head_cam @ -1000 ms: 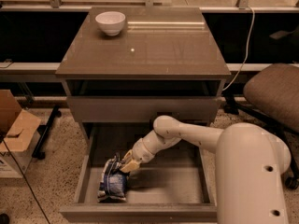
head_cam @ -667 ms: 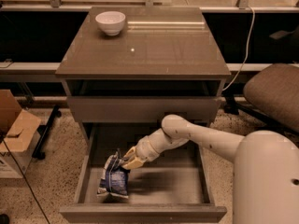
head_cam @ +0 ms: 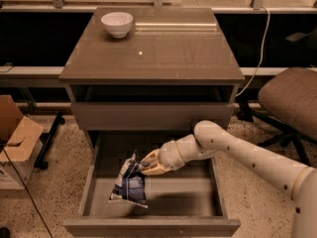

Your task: Pick blue chip bag from middle drawer and place on counter

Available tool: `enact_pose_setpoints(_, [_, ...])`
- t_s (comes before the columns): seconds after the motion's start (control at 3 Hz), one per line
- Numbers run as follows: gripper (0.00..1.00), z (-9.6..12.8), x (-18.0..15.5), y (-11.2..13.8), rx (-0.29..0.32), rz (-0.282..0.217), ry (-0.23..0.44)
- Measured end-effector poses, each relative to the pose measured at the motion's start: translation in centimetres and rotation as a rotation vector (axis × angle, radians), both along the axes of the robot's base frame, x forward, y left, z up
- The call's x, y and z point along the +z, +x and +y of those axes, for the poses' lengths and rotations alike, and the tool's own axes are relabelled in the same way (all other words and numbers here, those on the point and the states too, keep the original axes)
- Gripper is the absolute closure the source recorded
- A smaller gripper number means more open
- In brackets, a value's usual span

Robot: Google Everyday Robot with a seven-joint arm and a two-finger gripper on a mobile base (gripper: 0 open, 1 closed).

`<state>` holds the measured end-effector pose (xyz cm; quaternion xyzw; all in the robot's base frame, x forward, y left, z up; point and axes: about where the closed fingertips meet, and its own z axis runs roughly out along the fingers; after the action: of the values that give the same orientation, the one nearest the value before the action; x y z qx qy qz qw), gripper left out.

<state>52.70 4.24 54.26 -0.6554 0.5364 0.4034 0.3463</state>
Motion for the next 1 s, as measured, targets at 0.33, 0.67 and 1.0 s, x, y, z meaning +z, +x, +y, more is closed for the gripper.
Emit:
enact_pose_setpoints(0.33, [1.0, -2.3, 3.5, -0.6, -0.009, -0.07, 0.007])
enact_pose_setpoints(0.67, [1.0, -4.8, 7.9, -0.6, -0.006, -0.113, -0.009])
enact_pose_setpoints(1.0, [1.0, -6.3, 12.9, -0.9, 0.002, -0.187, -0.073])
